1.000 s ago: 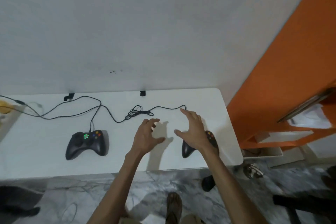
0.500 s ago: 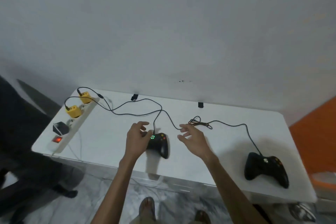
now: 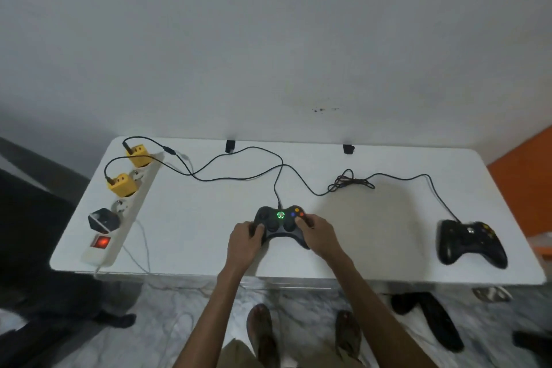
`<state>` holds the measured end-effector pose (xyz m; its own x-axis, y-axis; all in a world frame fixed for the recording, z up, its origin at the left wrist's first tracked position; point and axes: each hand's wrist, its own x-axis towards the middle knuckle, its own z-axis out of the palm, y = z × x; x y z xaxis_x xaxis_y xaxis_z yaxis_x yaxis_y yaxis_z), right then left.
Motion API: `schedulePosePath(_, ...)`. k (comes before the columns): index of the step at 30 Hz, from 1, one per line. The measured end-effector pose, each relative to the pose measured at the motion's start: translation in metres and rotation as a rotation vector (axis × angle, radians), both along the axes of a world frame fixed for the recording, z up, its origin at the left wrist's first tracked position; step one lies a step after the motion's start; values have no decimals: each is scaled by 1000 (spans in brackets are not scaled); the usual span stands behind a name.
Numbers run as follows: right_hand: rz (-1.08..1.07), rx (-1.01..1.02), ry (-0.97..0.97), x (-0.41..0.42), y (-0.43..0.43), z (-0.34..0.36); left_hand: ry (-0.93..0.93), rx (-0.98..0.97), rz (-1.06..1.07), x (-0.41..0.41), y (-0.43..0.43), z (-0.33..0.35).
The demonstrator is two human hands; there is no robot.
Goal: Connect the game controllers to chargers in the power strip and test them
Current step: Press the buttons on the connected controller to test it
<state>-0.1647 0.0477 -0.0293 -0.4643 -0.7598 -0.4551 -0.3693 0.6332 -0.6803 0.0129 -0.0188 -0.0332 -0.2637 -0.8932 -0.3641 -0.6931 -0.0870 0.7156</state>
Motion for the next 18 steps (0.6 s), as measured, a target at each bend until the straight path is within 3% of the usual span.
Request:
schedulePosePath(3,-49,12,20,6,-3,2,-10,-25,-40,-1,-4,-1)
schedulePosePath(7,-117,-16,-4,12,-6,9,102,30,66,2,-5,-1)
schedulePosePath(14,-344,-278,-334,21,-24,51,489,188,207,1,-16,32)
schedulePosePath(18,-343,-416,-359,15,-42,78,563,163,75,-2,-36,78)
